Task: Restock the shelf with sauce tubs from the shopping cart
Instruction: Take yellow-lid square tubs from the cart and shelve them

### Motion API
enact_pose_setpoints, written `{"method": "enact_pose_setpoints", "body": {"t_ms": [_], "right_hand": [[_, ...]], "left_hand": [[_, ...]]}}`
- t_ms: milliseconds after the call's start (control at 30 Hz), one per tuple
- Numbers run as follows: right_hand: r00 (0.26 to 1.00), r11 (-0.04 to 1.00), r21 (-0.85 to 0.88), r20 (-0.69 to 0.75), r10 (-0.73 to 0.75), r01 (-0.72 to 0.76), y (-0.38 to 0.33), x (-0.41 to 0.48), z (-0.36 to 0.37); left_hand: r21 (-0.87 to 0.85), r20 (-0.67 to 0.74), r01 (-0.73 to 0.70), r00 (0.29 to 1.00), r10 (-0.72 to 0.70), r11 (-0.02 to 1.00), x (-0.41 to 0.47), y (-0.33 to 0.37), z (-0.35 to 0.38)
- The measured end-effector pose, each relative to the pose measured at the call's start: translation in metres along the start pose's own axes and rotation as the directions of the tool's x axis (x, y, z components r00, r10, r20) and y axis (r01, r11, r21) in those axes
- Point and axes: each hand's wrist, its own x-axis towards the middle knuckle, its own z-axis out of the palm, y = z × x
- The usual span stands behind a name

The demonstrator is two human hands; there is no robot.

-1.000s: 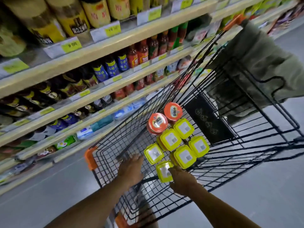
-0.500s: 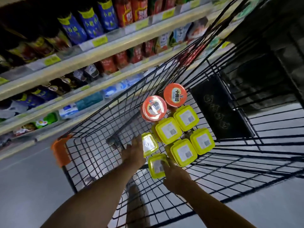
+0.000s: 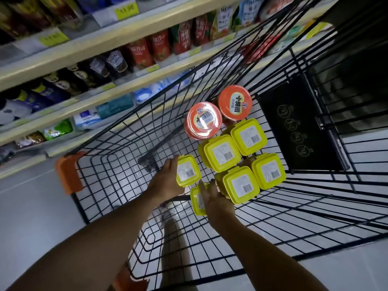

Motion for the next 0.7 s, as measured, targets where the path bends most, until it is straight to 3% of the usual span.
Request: {"method": "enact_pose_setpoints", "body": {"t_ms": [100, 233, 433, 567, 700], "right_hand": [[0.997, 0.998, -0.048, -0.073, 0.024, -0.027, -0.003, 0.005, 0.006], [0.996, 1.000, -0.018, -0.084, 0.009, -0.011, -0.013, 0.004, 0.005], [0.988, 0.993, -0.060, -0.127, 0.090, -0.098, -0.028, 0.013, -0.007], [0.990, 0.994, 0.021, -0.086, 0.108, -0.107, -0.034, 0.011, -0.018], [0.990, 0.973, 0.216, -0.095, 0.108, -0.086, -0.035, -0.006, -0.037]], "left_hand": [[-0.050, -0.015, -0.002, 1.000, 0.001, 0.999, -0.010, -0.014, -0.012], [-0.086, -0.010, 0.028, 1.000, -0.029, 0.996, -0.027, -0.028, -0.029], [-0.185, -0.035, 0.010, 0.999, -0.016, 0.983, -0.049, -0.051, -0.044], [-0.194, 0.003, 0.007, 1.000, -0.006, 0.981, -0.063, -0.056, -0.062], [-0.226, 0.033, -0.011, 0.999, 0.019, 0.974, -0.080, -0.048, -0.088]]}}
